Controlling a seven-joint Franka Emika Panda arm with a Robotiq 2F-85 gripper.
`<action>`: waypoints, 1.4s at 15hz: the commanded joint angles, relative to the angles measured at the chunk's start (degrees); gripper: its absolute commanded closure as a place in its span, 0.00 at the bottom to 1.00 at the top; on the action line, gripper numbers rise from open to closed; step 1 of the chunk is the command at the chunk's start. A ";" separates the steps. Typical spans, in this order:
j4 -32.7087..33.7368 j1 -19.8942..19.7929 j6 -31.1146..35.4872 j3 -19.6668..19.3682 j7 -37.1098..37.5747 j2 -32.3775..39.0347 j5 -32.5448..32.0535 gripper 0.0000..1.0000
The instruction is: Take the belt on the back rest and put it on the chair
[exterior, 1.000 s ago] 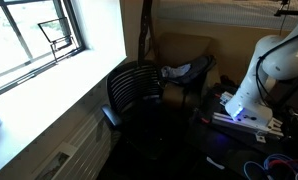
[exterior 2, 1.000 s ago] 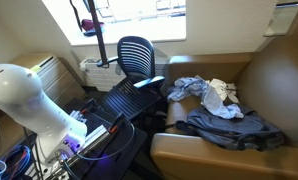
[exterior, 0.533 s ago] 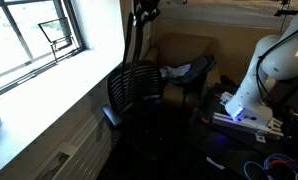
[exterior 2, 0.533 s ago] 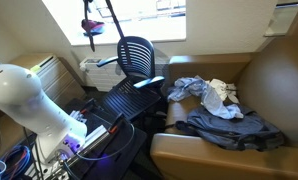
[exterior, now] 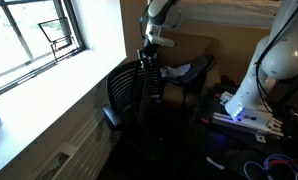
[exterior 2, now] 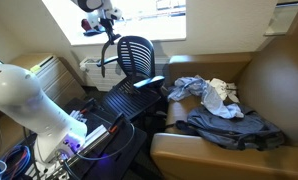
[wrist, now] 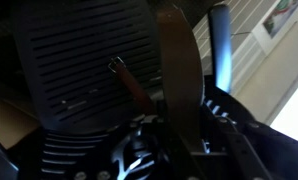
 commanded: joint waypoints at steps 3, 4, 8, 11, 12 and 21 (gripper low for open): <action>13.14 -6.36 -4.89 -0.35 10.46 22.23 -10.97 0.92; 15.19 -6.25 -4.00 -0.71 11.38 25.16 -13.26 0.92; 16.00 -6.67 -3.62 -0.19 11.70 27.90 -15.49 0.61; 18.57 -6.33 -4.70 -0.25 12.24 29.93 -16.12 0.43; 18.84 -6.34 -5.05 -0.25 12.25 29.91 -16.14 0.42; 16.18 -0.58 -6.90 -9.16 25.03 25.52 -33.40 0.00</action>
